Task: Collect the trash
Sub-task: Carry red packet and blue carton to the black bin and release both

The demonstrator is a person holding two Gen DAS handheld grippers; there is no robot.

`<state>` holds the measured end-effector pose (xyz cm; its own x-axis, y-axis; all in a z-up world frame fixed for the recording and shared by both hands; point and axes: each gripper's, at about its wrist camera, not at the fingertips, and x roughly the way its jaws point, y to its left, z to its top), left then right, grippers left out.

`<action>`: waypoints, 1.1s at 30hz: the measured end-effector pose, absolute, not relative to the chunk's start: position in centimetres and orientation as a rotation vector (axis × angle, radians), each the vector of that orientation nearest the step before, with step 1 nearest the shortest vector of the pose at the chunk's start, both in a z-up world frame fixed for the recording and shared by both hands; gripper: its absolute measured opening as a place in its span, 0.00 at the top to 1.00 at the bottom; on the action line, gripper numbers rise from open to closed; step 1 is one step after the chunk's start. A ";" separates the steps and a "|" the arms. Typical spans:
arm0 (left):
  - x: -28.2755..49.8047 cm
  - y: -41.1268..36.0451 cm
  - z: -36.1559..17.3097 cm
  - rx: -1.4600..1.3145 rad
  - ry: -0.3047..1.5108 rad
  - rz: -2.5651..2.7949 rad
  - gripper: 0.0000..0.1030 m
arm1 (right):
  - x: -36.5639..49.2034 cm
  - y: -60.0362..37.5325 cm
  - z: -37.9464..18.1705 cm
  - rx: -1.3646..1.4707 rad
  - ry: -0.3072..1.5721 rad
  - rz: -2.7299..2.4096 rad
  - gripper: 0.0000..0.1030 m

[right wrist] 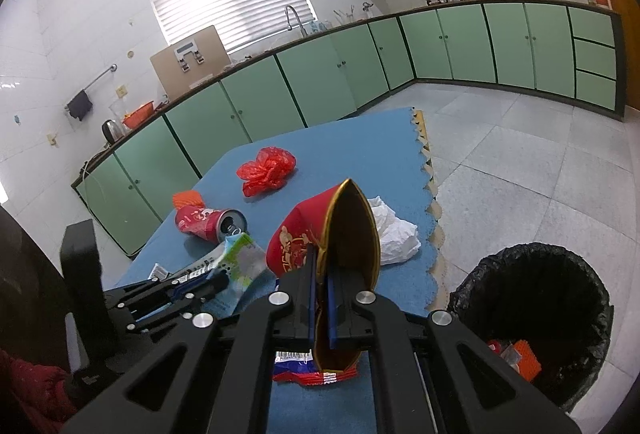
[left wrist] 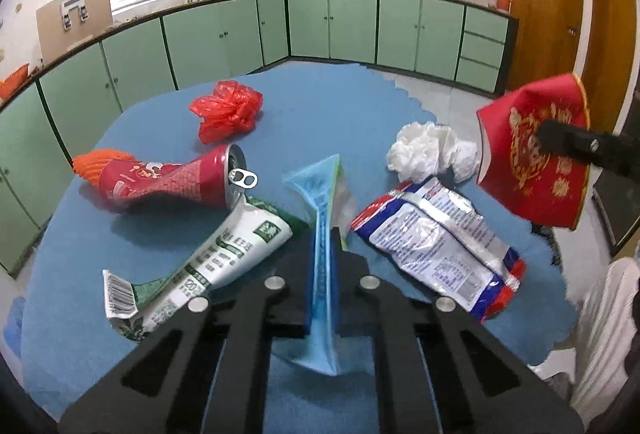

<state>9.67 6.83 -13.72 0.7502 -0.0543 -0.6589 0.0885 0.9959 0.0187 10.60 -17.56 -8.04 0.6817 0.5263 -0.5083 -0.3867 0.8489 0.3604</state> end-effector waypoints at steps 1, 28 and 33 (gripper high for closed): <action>9.6 7.0 -13.3 0.035 0.712 -0.079 0.95 | 10.6 -17.6 -7.9 0.233 0.636 0.517 0.96; 15.8 -11.7 -10.4 0.028 0.642 -0.512 0.95 | 10.7 -33.9 -9.0 0.310 0.620 0.113 0.96; 18.5 -15.9 -12.9 0.044 0.709 -0.554 0.94 | 12.8 -36.3 -11.3 0.331 0.702 0.052 0.92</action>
<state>18.55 -15.86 -12.90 0.6220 -0.4676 -0.6281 0.4966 0.8557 -0.1453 12.80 -36.34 -11.29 0.7643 0.1576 -0.6253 0.0632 0.9467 0.3158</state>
